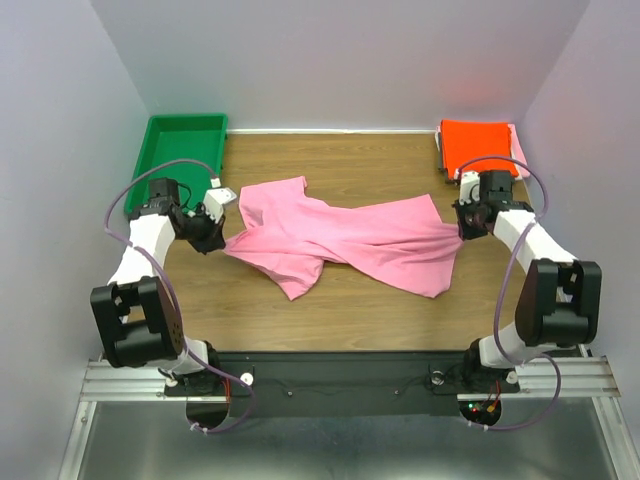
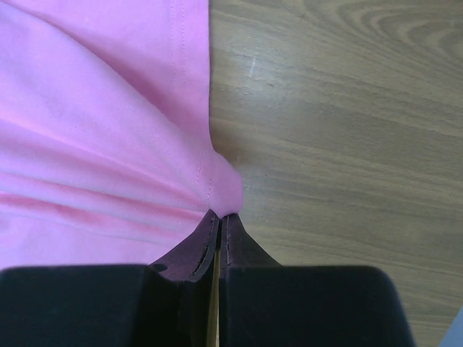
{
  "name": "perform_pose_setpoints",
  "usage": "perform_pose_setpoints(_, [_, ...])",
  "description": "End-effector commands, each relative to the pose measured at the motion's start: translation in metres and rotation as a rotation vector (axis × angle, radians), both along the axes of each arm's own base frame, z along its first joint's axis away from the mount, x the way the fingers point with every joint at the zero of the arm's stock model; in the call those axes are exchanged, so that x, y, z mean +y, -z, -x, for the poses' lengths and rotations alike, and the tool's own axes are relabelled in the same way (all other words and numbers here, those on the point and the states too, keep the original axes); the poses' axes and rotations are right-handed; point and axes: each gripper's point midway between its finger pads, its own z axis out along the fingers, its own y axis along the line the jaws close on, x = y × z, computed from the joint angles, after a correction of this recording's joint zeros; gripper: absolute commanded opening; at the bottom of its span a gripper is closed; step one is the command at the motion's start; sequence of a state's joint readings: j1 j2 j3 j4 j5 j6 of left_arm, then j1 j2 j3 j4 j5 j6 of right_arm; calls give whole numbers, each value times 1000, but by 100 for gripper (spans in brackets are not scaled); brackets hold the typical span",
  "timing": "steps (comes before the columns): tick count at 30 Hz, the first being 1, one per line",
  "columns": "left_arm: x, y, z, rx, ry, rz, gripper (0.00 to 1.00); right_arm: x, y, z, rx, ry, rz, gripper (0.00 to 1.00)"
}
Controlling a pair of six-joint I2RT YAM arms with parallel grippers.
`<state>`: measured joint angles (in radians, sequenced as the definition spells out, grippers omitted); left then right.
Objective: Fold and stack the t-shirts
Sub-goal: Flatten the tshirt out
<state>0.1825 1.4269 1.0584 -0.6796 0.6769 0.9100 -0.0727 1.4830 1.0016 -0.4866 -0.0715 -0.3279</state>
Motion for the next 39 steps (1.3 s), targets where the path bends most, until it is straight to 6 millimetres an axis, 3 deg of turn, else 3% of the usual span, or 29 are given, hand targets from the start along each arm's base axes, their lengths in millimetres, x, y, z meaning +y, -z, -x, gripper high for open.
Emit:
perform_pose_setpoints(1, [2,26,12,18,67,-45,0,-1,-3,-30,-17,-8,-22,1])
perform_pose_setpoints(3, [13,40,17,37,74,-104,0,2,9,-39,14,-3,-50,1])
perform_pose_setpoints(5, [20,57,25,76,75,-148,0,5,7,-52,6,-6,-70,0])
perform_pose_setpoints(6, [22,60,28,83,78,-162,0,8,16,-53,30,-12,-88,5])
perform_pose_setpoints(7, [23,65,31,100,82,-166,0,9,14,-55,33,-14,-96,11])
perform_pose_setpoints(8, [24,65,32,109,79,-166,0,13,11,-53,49,-36,-112,31])
perform_pose_setpoints(9, [23,66,33,117,78,-159,1,15,8,-51,53,-55,-116,41])
perform_pose_setpoints(10, [22,64,33,121,75,-153,5,17,5,-46,57,-69,-122,48])
perform_pose_setpoints(11, [18,60,32,119,72,-132,17,19,-7,-38,35,-102,-112,59])
perform_pose_setpoints(12, [16,56,31,112,70,-122,22,22,-13,-27,40,-131,-117,63])
perform_pose_setpoints(13, [15,52,31,111,72,-114,26,24,-33,-20,-7,-158,-107,64])
perform_pose_setpoints(14, [14,50,31,109,76,-106,29,25,-25,-11,28,-180,-108,64])
perform_pose_setpoints(17, [10,43,27,103,74,-83,38,36,-39,26,57,-293,-116,64])
perform_pose_setpoints(20, [5,34,20,89,64,-41,40,57,-38,59,114,-397,-164,56])
perform_pose_setpoints(21, [4,32,18,83,60,-30,41,61,-37,65,118,-409,-168,49])
perform_pose_setpoints(24, [0,21,8,72,37,11,41,80,-14,83,191,-453,-181,40])
perform_pose_setpoints(27, [-2,14,1,71,17,32,43,99,6,98,252,-502,-171,40])
perform_pose_setpoints(32, [5,9,-15,39,-47,11,48,115,28,112,306,-573,-110,52])
perform_pose_setpoints(39, [14,14,-36,9,-114,-26,49,117,65,129,404,-632,9,57])
